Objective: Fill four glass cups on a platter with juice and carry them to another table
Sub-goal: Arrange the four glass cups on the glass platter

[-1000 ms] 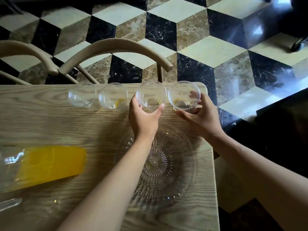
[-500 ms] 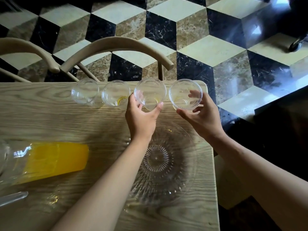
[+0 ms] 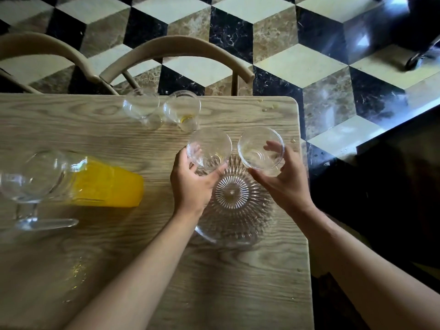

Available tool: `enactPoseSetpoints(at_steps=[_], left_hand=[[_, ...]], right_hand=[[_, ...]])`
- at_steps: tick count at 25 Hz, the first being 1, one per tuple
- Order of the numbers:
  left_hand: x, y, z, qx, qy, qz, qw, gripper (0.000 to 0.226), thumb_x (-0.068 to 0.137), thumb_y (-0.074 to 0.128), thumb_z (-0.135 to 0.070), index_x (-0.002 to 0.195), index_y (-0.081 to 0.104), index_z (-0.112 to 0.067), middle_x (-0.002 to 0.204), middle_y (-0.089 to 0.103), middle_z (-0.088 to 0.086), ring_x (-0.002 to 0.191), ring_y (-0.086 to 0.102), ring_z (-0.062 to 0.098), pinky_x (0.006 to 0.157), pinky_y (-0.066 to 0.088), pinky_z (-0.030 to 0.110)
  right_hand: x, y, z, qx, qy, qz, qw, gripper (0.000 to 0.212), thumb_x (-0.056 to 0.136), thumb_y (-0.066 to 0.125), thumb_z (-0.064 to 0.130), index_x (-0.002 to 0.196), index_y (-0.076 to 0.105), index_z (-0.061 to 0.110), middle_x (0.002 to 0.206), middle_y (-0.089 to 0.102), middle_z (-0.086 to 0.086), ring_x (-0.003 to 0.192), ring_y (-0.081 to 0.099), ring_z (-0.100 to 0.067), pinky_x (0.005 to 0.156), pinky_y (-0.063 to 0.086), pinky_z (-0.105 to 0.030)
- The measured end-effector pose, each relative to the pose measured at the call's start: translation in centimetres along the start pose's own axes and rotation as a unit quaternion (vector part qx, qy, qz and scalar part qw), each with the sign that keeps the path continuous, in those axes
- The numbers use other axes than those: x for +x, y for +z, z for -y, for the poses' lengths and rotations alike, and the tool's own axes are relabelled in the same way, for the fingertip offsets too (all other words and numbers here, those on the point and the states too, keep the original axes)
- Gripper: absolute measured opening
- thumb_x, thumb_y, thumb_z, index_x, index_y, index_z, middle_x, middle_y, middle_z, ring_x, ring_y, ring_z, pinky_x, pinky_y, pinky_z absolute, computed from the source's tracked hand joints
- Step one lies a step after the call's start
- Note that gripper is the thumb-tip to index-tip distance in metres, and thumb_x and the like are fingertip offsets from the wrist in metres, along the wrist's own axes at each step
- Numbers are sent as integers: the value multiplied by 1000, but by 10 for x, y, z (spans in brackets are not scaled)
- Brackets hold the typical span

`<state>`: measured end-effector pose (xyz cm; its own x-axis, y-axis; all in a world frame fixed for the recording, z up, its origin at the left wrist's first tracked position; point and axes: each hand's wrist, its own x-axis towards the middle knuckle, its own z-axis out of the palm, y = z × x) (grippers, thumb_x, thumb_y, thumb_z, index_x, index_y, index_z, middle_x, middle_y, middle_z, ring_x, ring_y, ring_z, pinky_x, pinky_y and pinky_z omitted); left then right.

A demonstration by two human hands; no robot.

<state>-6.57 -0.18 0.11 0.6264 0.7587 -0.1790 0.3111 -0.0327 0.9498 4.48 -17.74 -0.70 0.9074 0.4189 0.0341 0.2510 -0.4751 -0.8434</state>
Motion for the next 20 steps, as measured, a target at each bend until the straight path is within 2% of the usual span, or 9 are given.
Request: enactPoseSetpoints(at_steps=[4,8,10,12,14,16,20], left_hand=[[-9,-14,17,-15,-7,6,1000,79,67,97,-15,133,55,-19,136,64,8,128,62,11,112,51,40],[-13,-19,33,-20,-33,25,999,89,64,99,-23,139,54,-10,140,63,8,132,60,11,111,51,47],[-14,-20,36,-29,-41,26,998,96,60,99,-31,141,53,-9,142,61,9,133,59,10,111,51,49],[-14,-17,38,-39,-43,30,998,90,63,99,-19,139,52,-8,141,61,11,130,60,7,114,49,47],[-13,-14,39,-44,-36,39,998,81,67,94,-3,135,52,-11,133,64,4,121,62,-4,114,49,44],[-12,-11,39,-46,-35,44,997,79,67,93,1,132,51,-14,127,63,-3,117,63,-10,113,50,42],[-11,-7,40,-45,-26,50,997,88,61,93,-16,137,50,-9,134,60,4,131,58,11,115,46,32]], right_hand=[[-20,4,-5,-23,9,12,1000,71,68,89,38,131,60,22,119,63,13,116,56,-16,95,38,-15],[-30,6,-10,-49,14,13,999,71,67,89,39,130,63,18,120,65,12,110,43,-2,89,27,2],[-30,9,-10,-63,8,12,998,70,67,90,37,130,64,18,120,66,11,108,42,-2,88,27,2],[-28,11,-11,-69,3,9,998,69,67,92,35,128,65,17,118,67,11,106,44,-5,88,28,0],[-26,12,-13,-72,3,6,997,69,66,93,33,127,66,16,118,68,9,104,43,-4,89,28,0],[-26,12,-14,-73,5,5,997,70,65,93,33,127,66,16,120,68,9,103,41,-2,90,28,0],[-26,13,-16,-74,7,4,997,70,65,92,37,127,66,18,120,68,11,104,41,-2,90,28,-3]])
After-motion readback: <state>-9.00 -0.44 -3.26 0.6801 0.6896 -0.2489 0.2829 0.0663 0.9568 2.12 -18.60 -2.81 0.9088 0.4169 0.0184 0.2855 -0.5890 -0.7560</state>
